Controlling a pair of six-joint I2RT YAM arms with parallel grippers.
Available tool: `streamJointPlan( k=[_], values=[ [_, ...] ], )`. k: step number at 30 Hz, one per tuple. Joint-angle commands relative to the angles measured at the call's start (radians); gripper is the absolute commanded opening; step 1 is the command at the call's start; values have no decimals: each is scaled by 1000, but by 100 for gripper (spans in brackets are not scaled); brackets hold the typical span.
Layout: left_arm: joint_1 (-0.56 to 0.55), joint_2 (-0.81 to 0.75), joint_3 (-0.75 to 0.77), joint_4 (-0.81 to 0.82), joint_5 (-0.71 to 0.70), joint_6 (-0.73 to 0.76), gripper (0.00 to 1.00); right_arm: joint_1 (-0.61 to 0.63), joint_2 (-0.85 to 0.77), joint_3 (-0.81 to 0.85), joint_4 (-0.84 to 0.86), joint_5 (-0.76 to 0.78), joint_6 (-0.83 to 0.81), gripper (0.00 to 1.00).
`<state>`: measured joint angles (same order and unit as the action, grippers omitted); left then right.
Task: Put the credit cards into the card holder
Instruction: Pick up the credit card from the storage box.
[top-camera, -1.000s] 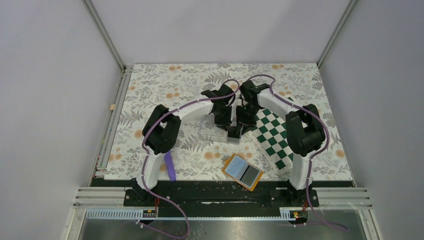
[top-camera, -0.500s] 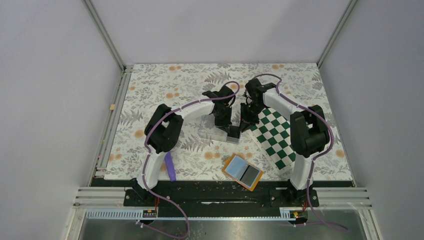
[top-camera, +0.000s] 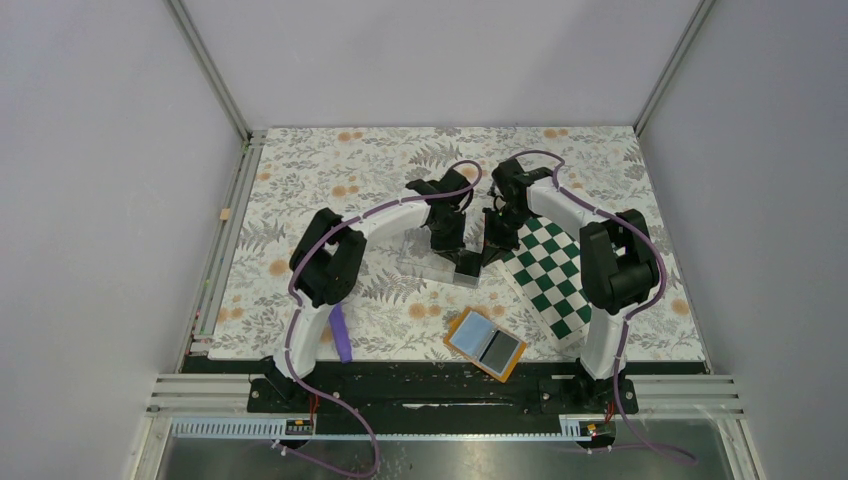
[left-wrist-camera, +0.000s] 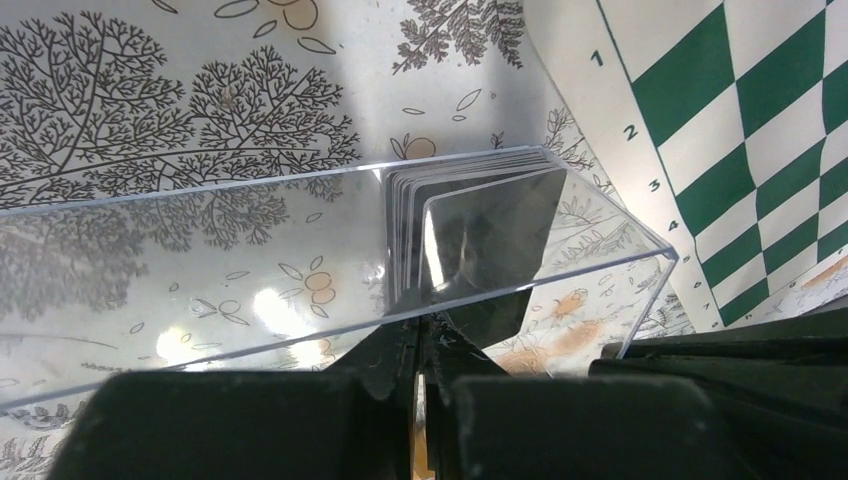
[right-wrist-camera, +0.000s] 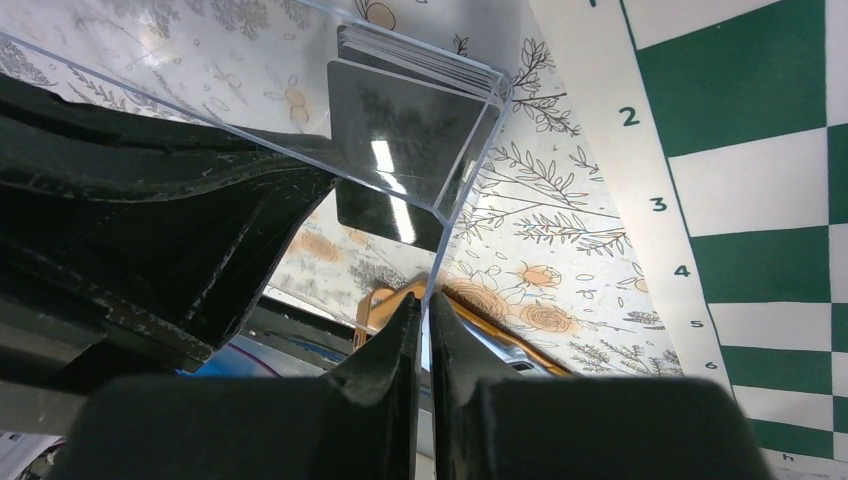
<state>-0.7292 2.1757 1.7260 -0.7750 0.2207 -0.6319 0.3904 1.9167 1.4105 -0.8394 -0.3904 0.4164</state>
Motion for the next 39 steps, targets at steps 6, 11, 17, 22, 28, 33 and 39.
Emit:
streamJointPlan(
  k=[6, 11, 17, 22, 28, 33, 39],
  values=[
    [-39, -68, 89, -4, -21, 27, 0, 4, 15, -13, 11, -24, 0, 8],
    [-62, -25, 139, -81, -70, 76, 0, 4, 15, -16, 11, -24, -3, 9],
    [-71, 43, 179, -138, -76, 107, 7, 5, 14, -21, 11, -26, -6, 9],
    [-79, 62, 193, -150, -88, 114, 14, 4, 14, -21, 12, -26, -9, 9],
    [-83, 93, 235, -215, -143, 135, 16, 4, 16, -21, 13, -28, -10, 9],
    [-84, 96, 243, -216, -140, 144, 18, 4, 15, -25, 11, -28, -12, 9],
    [-100, 112, 277, -240, -160, 158, 25, 4, 16, -27, 12, -29, -14, 9]
  ],
)
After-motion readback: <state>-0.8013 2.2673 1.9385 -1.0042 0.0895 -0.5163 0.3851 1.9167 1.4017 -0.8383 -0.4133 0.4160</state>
